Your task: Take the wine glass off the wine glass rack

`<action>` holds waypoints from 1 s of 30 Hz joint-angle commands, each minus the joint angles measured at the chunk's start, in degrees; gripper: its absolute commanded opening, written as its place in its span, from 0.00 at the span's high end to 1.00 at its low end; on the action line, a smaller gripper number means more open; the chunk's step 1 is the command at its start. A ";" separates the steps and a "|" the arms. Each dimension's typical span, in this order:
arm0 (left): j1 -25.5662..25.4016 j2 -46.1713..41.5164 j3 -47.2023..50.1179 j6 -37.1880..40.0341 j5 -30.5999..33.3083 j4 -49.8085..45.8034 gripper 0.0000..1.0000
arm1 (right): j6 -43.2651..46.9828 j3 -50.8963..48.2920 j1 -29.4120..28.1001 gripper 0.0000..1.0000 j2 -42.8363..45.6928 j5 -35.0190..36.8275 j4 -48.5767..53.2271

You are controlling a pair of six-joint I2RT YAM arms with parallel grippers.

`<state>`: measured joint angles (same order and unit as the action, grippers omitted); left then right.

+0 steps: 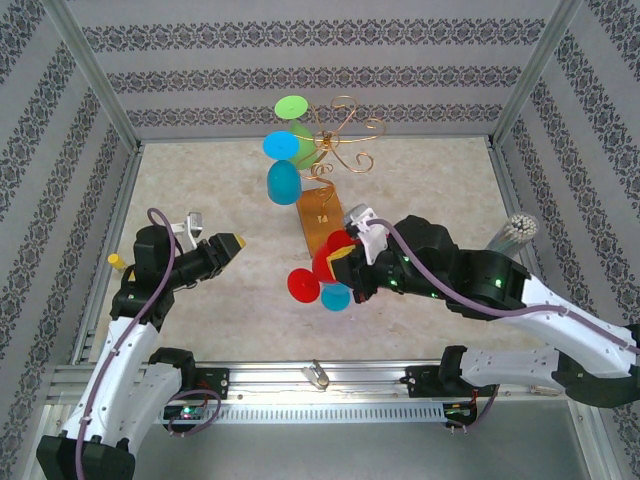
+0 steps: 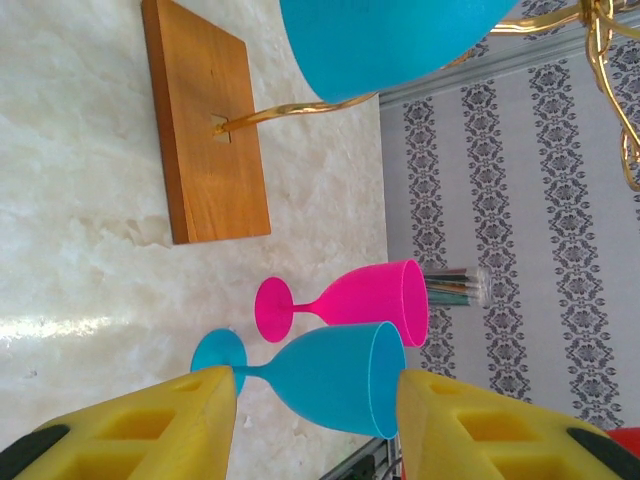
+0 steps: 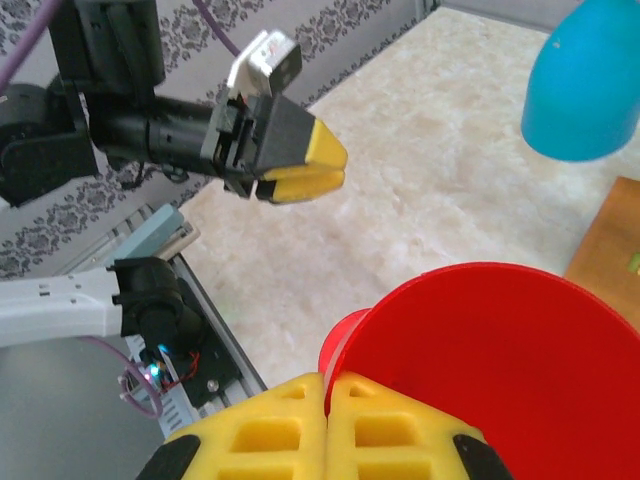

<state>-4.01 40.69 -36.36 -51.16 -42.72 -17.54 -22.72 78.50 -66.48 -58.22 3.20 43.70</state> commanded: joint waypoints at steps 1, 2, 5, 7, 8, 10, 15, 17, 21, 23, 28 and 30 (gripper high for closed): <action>0.32 0.14 -2.04 2.84 1.28 -1.53 0.53 | -2.30 0.16 -1.82 1.00 1.49 4.28 5.20; 0.32 0.27 -2.05 2.92 1.48 -1.47 0.53 | -2.75 0.24 -2.32 1.00 1.82 4.85 5.95; 0.32 0.44 -1.79 2.51 1.51 -0.80 0.53 | -3.58 0.16 -3.40 1.00 2.58 5.14 8.31; 0.32 0.44 -1.61 2.22 1.51 -0.31 0.53 | -4.15 -0.22 -4.07 1.00 3.20 5.41 9.92; 0.32 0.36 -1.61 2.27 1.67 -0.30 0.53 | -4.47 -0.54 -4.22 1.00 3.52 5.41 10.42; 0.32 0.36 -1.70 2.16 1.77 -0.35 0.53 | -5.42 -1.14 -4.58 1.00 4.30 5.74 11.88; 0.32 0.30 -1.79 2.22 2.02 -0.57 0.53 | -7.73 -3.18 -4.71 1.00 6.00 7.02 15.33; 0.36 0.40 -1.70 2.38 2.45 -0.86 0.53 | -8.27 -4.15 -4.80 1.00 6.55 7.00 15.79; 0.32 1.21 -1.70 2.45 2.44 -0.92 0.53 | -9.05 -5.62 -4.76 1.00 7.15 7.53 16.79; 0.32 1.41 -1.78 2.42 2.49 -0.87 0.53 | -9.29 -6.02 -4.80 1.00 7.27 8.08 17.58; 0.32 2.27 -2.31 2.84 2.83 -1.19 0.53 | -10.36 -7.50 -4.80 1.00 7.42 10.84 19.54; 0.32 2.67 -2.37 2.94 2.92 -1.03 0.53 | -11.04 -8.37 -4.80 1.00 7.17 12.05 19.97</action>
<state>-4.01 43.09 -36.77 -49.69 -40.21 -17.67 -31.94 71.22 -70.76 -51.37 11.75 61.89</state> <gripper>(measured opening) 0.467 0.052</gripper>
